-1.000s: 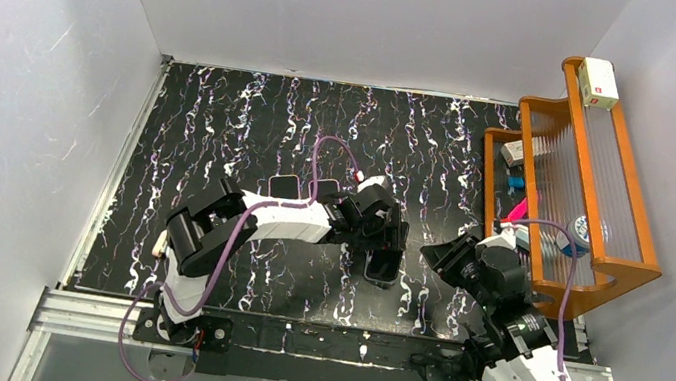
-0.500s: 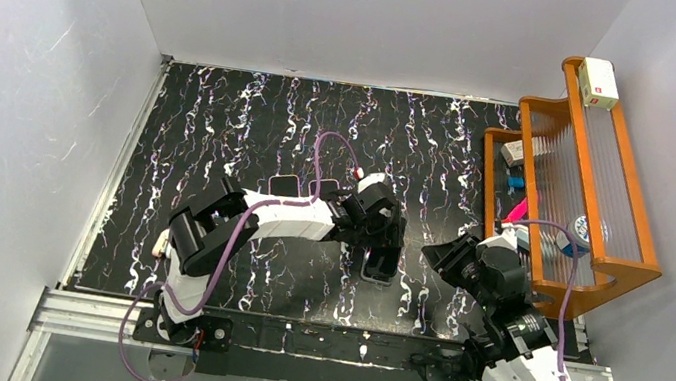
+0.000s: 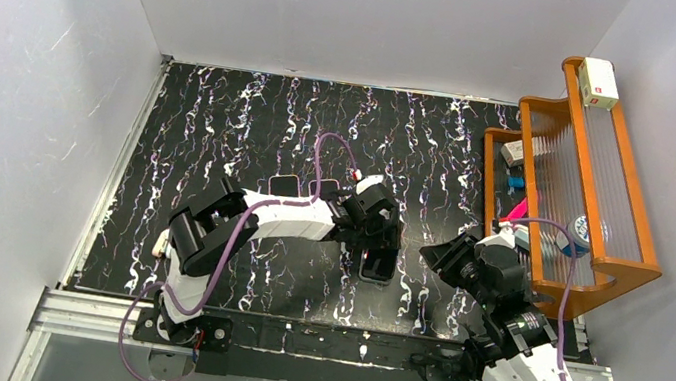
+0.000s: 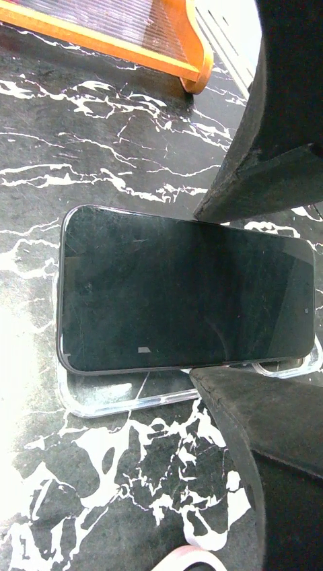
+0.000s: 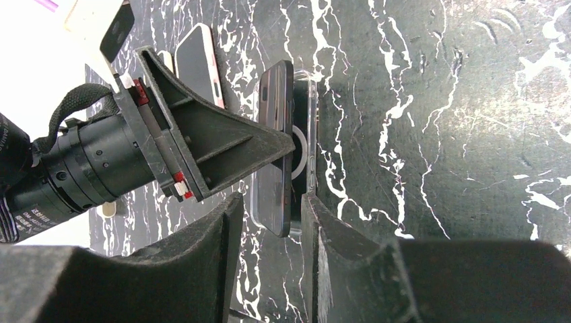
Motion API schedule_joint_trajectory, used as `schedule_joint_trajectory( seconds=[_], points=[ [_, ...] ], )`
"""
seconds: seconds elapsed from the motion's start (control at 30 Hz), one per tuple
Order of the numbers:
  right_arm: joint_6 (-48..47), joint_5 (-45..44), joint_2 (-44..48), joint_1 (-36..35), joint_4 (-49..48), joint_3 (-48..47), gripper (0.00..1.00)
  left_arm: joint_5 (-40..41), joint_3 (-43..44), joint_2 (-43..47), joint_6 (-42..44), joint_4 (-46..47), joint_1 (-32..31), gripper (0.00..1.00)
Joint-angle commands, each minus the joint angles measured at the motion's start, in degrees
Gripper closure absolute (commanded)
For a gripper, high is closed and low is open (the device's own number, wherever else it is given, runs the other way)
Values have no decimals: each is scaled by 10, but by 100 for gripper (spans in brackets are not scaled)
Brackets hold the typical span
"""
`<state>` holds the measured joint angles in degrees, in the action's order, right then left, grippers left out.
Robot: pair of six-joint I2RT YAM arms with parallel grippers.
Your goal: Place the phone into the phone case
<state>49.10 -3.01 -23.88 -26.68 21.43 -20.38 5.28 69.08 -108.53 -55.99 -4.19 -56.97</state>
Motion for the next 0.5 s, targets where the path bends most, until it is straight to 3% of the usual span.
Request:
schedule_joint_trajectory(
  seconds=[0.0, 0.23, 0.47],
  points=[
    [-5, 16, 2, 1, -5, -27, 54, 7, 24, 31, 11, -43, -3, 25],
    [-5, 27, 6, 1, 0, -30, 53, 13, 27, 47, 17, -59, -3, 17],
    [-26, 67, -31, 1, -33, -27, 53, 37, 28, 61, 32, -92, 0, 21]
  ],
)
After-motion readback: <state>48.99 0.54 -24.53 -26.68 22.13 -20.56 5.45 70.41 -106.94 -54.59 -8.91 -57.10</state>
